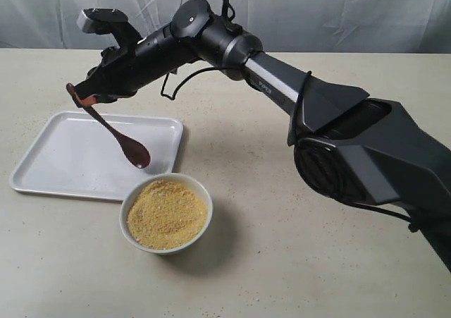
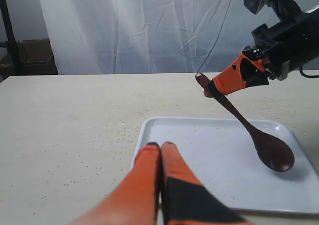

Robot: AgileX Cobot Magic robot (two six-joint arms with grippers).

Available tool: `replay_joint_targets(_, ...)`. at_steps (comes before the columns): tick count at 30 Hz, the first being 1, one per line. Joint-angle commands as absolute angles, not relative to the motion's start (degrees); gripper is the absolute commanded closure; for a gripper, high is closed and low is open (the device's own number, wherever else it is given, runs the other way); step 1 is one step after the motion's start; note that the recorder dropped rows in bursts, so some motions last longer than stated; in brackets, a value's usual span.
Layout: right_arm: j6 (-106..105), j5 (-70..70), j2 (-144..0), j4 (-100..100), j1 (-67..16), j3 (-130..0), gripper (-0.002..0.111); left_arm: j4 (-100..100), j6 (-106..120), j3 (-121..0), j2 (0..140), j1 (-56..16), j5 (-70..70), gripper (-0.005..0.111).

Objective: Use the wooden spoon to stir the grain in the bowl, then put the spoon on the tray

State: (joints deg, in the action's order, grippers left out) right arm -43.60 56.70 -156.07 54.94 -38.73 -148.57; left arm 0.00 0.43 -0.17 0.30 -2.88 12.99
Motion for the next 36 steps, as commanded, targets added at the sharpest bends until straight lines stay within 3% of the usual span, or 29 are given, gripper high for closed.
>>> replay_joint_targets(1,-42.6,55.6,-158.4,55.4,-40.0,-148.8,0.109,0.0,0.4,0.0,0.0,-2.9,12.4,0.107)
replay_joint_targets(4,-39.9,53.6,-159.1,54.8,-40.0,-148.8,0.108,0.0,0.4,0.0,0.0,-2.9,12.4,0.107)
replay_joint_targets(6,-38.4,52.4,-159.2,53.9,-40.0,-148.8,0.102,0.0,0.4,0.0,0.0,-2.9,12.4,0.107)
replay_joint_targets(13,-37.5,52.1,-159.1,48.9,-40.0,-148.8,0.051,0.0,0.4,0.0,0.0,-2.9,12.4,0.107)
replay_joint_targets(15,-35.5,51.9,-158.9,46.8,-40.0,-148.8,0.044,0.0,0.4,0.0,0.0,-2.9,12.4,0.107)
replay_joint_targets(19,-21.6,52.8,-157.0,30.9,-40.0,-148.8,0.045,0.0,0.4,0.0,0.0,-2.9,12.4,0.107)
replay_joint_targets(24,-2.5,66.9,-150.8,8.8,-40.0,-148.8,0.045,0.0,0.4,0.0,0.0,-2.9,12.4,0.107)
replay_joint_targets(26,-1.6,70.0,-149.3,7.8,-40.0,-148.8,0.059,0.0,0.4,0.0,0.0,-2.9,12.4,0.107)
replay_joint_targets(30,6.0,70.0,-147.0,7.9,-40.1,-148.8,0.107,0.0,0.4,0.0,0.0,-2.9,12.4,0.107)
replay_joint_targets(36,6.1,70.0,-142.2,6.8,-39.6,-145.5,0.108,0.0,0.4,0.0,0.0,-2.9,12.4,0.107)
